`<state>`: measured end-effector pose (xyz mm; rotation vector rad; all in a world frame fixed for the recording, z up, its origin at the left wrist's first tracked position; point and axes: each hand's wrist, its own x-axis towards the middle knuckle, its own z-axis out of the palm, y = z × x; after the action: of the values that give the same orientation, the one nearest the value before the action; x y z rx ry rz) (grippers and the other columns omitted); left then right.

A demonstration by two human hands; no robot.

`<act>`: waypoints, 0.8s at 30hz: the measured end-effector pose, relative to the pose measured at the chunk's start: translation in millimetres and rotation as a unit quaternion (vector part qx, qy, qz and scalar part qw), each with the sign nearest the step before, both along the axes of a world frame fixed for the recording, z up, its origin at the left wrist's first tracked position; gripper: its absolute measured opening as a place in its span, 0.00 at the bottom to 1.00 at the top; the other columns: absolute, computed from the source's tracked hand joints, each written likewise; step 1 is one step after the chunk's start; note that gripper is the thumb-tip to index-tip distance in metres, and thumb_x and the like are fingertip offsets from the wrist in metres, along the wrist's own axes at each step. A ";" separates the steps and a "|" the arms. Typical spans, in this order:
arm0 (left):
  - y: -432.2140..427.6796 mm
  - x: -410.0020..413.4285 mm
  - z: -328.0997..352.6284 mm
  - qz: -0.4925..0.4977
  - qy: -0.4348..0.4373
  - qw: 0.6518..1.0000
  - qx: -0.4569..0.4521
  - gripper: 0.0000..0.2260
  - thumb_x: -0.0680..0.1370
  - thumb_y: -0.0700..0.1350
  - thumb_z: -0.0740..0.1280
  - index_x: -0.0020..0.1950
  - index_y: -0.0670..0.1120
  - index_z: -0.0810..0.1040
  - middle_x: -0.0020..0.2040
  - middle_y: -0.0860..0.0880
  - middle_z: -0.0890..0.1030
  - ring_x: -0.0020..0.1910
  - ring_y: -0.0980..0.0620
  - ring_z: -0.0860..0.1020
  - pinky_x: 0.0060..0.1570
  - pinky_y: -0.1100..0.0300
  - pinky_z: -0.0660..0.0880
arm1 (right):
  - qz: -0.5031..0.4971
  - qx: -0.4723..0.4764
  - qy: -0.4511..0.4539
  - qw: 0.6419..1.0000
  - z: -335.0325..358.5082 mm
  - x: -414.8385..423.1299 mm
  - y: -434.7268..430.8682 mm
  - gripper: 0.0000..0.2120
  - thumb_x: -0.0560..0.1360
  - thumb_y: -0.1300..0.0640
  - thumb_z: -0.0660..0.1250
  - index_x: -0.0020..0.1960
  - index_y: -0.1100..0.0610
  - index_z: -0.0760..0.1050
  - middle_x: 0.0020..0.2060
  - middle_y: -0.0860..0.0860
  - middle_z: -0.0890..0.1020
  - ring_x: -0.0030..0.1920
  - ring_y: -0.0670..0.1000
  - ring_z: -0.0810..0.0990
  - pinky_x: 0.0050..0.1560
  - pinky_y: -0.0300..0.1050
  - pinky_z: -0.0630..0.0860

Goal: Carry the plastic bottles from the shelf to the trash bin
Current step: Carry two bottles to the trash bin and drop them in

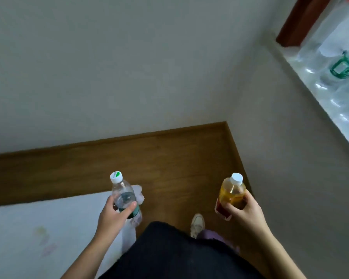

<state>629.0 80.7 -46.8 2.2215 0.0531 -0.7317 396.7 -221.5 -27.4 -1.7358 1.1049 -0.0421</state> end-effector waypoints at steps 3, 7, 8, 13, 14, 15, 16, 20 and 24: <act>16.4 10.5 0.6 0.096 0.010 0.995 0.011 0.20 0.73 0.52 0.76 0.61 0.53 0.73 0.54 0.53 0.78 0.55 0.50 0.77 0.51 0.54 0.73 | 0.132 -0.005 0.011 0.991 3.1 85.7 -27.3 0.21 0.68 0.51 0.78 0.57 0.44 0.73 0.48 0.42 0.83 0.50 0.42 0.82 0.46 0.38 0.76; 50.2 23.2 -8.0 0.225 0.014 0.974 0.019 0.20 0.71 0.51 0.77 0.60 0.51 0.75 0.55 0.51 0.81 0.55 0.48 0.79 0.52 0.53 0.74 | 0.266 -0.015 0.013 0.964 -0.2 202.2 -33.3 0.26 0.67 0.46 0.78 0.61 0.44 0.71 0.52 0.43 0.81 0.53 0.43 0.80 0.54 0.46 0.79; 58.1 26.9 -12.2 0.258 0.016 0.966 0.019 0.21 0.71 0.51 0.78 0.60 0.51 0.76 0.55 0.50 0.82 0.55 0.47 0.80 0.53 0.53 0.75 | 0.296 -0.016 0.017 0.955 -2.1 228.5 -30.3 0.28 0.66 0.44 0.77 0.62 0.45 0.71 0.53 0.42 0.81 0.54 0.44 0.80 0.55 0.47 0.79; 80.1 65.5 -29.9 0.346 0.030 0.938 0.022 0.22 0.71 0.51 0.78 0.61 0.49 0.76 0.54 0.50 0.82 0.54 0.46 0.80 0.52 0.51 0.76 | 0.401 -0.034 0.050 0.914 -15.6 341.1 -6.0 0.41 0.56 0.28 0.73 0.64 0.45 0.70 0.52 0.42 0.80 0.52 0.44 0.80 0.52 0.43 0.80; 82.6 77.6 -32.7 0.351 0.036 0.936 0.022 0.22 0.70 0.52 0.78 0.61 0.50 0.76 0.54 0.50 0.82 0.54 0.47 0.81 0.53 0.49 0.77 | 0.411 -0.040 0.059 0.909 -16.5 360.2 -2.0 0.40 0.57 0.31 0.75 0.64 0.46 0.70 0.52 0.42 0.80 0.51 0.44 0.80 0.51 0.43 0.80; 84.6 92.5 -34.4 0.355 0.041 0.934 0.019 0.23 0.69 0.53 0.78 0.61 0.50 0.75 0.54 0.50 0.82 0.53 0.47 0.81 0.53 0.49 0.78 | 0.413 -0.045 0.066 0.907 -18.3 378.3 0.9 0.38 0.59 0.33 0.75 0.64 0.47 0.70 0.51 0.43 0.80 0.50 0.44 0.80 0.51 0.44 0.80; 86.4 109.3 -35.7 0.358 0.042 0.933 0.013 0.24 0.69 0.54 0.78 0.61 0.50 0.75 0.54 0.51 0.82 0.52 0.48 0.81 0.53 0.49 0.78 | 0.410 -0.047 0.070 0.908 -19.3 395.4 4.3 0.38 0.59 0.34 0.76 0.64 0.47 0.70 0.51 0.43 0.80 0.50 0.44 0.80 0.51 0.44 0.80; 88.0 196.6 -28.7 0.332 0.025 0.943 -0.011 0.21 0.71 0.52 0.77 0.60 0.51 0.75 0.54 0.53 0.81 0.53 0.51 0.81 0.50 0.55 0.76 | 0.377 -0.048 0.061 0.923 -18.1 468.9 17.5 0.37 0.61 0.39 0.77 0.66 0.49 0.70 0.55 0.46 0.81 0.53 0.47 0.80 0.54 0.47 0.79; 95.8 291.0 -6.0 0.325 -0.013 0.945 -0.028 0.25 0.71 0.53 0.77 0.64 0.51 0.73 0.55 0.52 0.80 0.55 0.51 0.79 0.52 0.56 0.75 | 0.360 -0.049 0.053 0.930 -7.8 547.2 28.3 0.30 0.69 0.49 0.77 0.67 0.54 0.71 0.53 0.46 0.79 0.52 0.48 0.78 0.51 0.42 0.74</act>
<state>920.1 176.5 -52.7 1.9756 0.7083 -0.3278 943.9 -193.1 -35.2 -2.1590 0.4853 0.4628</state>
